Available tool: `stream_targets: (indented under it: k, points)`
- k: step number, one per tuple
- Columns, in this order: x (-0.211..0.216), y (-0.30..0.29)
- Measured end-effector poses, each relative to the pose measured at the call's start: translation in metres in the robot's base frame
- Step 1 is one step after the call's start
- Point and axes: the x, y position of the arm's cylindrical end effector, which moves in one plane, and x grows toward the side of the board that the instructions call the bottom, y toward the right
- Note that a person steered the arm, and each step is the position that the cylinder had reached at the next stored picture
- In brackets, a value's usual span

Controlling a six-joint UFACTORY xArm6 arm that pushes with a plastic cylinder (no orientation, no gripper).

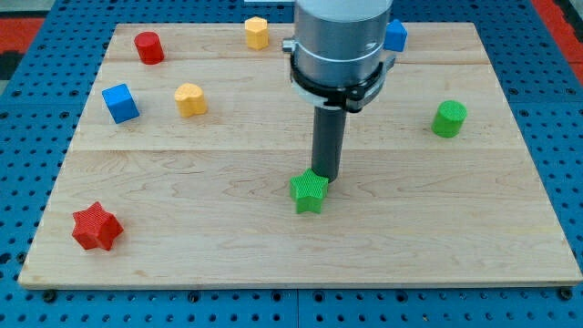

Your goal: Place the yellow heart parallel left of the green circle

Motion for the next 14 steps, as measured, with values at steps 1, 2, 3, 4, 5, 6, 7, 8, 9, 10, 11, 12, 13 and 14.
stream_targets:
  k: [1,2,3,4,5,6,7,8,9,10,11,12,13,14]
  points:
    - [-0.014,-0.035]
    - [-0.015,-0.058]
    - [0.038,-0.030]
    - [0.039,-0.026]
    - [0.004,-0.042]
    - [-0.011,-0.030]
    - [-0.013,-0.036]
    - [-0.013,-0.047]
    - [-0.013,-0.056]
    - [-0.036,-0.073]
    - [-0.054,-0.099]
    - [-0.060,-0.123]
    - [-0.062,-0.154]
    - [-0.063,-0.182]
